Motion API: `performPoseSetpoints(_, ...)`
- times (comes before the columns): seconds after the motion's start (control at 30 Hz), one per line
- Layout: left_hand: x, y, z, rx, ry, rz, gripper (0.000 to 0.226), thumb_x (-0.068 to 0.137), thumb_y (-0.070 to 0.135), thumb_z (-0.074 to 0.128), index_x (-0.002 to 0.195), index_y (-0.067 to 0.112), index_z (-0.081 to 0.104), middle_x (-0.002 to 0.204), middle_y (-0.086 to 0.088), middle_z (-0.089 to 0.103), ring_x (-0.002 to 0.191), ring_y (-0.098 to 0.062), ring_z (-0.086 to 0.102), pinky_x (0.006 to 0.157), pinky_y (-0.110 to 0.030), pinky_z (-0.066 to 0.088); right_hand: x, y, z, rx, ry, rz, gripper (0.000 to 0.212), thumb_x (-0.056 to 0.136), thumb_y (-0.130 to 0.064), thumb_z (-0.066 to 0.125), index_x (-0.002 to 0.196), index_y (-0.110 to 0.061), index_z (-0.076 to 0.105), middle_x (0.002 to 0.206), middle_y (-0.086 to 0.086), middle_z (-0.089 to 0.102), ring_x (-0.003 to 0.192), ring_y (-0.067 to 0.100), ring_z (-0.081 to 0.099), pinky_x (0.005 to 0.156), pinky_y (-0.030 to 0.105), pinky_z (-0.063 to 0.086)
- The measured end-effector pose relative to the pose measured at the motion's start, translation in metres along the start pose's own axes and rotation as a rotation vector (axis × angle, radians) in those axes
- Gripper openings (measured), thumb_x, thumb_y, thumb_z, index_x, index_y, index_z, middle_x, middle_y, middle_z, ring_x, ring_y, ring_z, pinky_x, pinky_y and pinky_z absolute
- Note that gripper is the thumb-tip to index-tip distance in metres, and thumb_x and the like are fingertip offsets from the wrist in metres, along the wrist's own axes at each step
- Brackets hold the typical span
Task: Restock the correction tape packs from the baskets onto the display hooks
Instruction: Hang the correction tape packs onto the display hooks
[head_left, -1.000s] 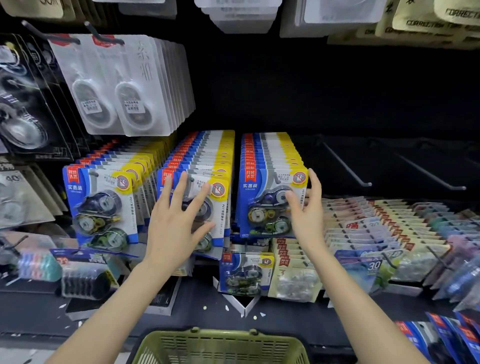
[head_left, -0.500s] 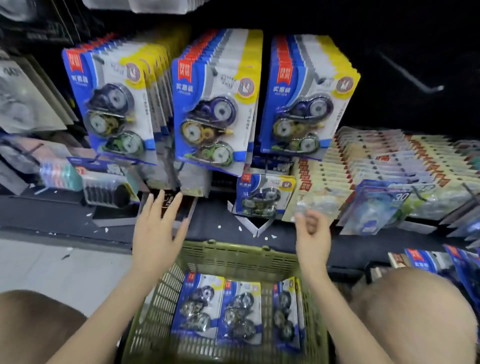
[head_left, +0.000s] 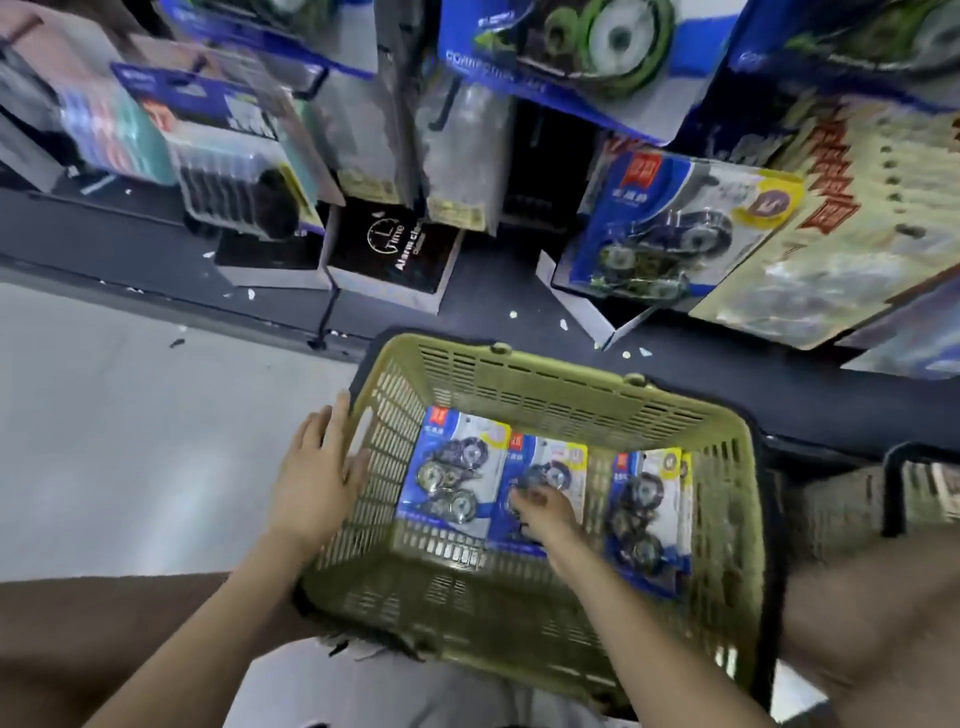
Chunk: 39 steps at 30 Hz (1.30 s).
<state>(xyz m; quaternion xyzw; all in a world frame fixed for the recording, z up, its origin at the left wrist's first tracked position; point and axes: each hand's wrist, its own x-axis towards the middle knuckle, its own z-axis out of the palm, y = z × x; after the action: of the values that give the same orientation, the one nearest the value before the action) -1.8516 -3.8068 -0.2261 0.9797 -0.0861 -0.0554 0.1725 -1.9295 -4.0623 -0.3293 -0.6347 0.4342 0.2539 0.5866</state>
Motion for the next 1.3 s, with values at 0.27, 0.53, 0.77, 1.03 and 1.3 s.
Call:
performPoseSetpoints(0.27, 0.001, 0.003, 0.002, -0.076, 0.015, 0.005, 0.063, 0.095, 0.036, 0.048, 0.151, 0.014, 0.027, 0.119, -0.025, 0.061, 0.101, -0.043, 0.061, 0.070, -0.047, 0.056, 0.036, -0.028, 0.031, -0.029, 0.001, 0.129, 0.051, 0.090, -0.032, 0.071, 0.130, -0.007, 0.051, 0.122, 0.006, 0.057, 0.106, 0.022, 0.056, 0.076, 0.031, 0.049)
performPoseSetpoints(0.53, 0.002, 0.002, 0.006, -0.056, -0.028, -0.062, 0.071, 0.096, 0.029, 0.061, 0.154, 0.019, 0.022, 0.128, -0.023, 0.059, 0.110, -0.040, 0.060, 0.082, -0.049, 0.056, 0.053, -0.033, 0.069, -0.047, 0.123, 0.172, 0.097, 0.079, -0.035, 0.082, 0.151, -0.004, 0.025, 0.155, 0.017, 0.034, 0.139, 0.036, 0.038, 0.110, 0.048, 0.039)
performPoseSetpoints(0.77, 0.001, 0.004, 0.006, -0.044, -0.040, -0.084, 0.075, 0.093, 0.030, 0.063, 0.155, 0.019, 0.022, 0.131, -0.022, 0.058, 0.114, -0.039, 0.059, 0.085, -0.047, 0.055, 0.057, -0.030, 0.064, 0.091, 0.087, 0.197, 0.097, 0.076, -0.030, 0.085, 0.149, 0.001, 0.030, 0.150, 0.017, 0.042, 0.135, 0.035, 0.043, 0.107, 0.046, 0.041)
performPoseSetpoints(1.03, 0.001, 0.000, 0.008, -0.051, 0.000, -0.043, 0.073, 0.095, 0.032, 0.058, 0.155, 0.021, 0.018, 0.125, -0.022, 0.061, 0.109, -0.039, 0.060, 0.081, -0.047, 0.055, 0.039, -0.018, 0.051, 0.130, -0.017, 0.081, 0.099, 0.062, -0.039, 0.090, 0.143, -0.005, 0.044, 0.147, 0.007, 0.047, 0.134, 0.031, 0.046, 0.109, 0.046, 0.041)
performPoseSetpoints(1.3, 0.002, 0.007, -0.002, -0.017, 0.057, -0.089, 0.068, 0.091, 0.052, 0.042, 0.144, 0.009, 0.042, 0.132, -0.026, 0.056, 0.126, -0.045, 0.049, 0.101, -0.056, 0.043, -0.001, -0.050, -0.026, 0.215, -0.277, -0.023, 0.040, 0.081, -0.008, 0.076, 0.119, -0.002, 0.065, 0.095, 0.001, 0.076, 0.085, 0.015, 0.071, 0.067, 0.024, 0.055)
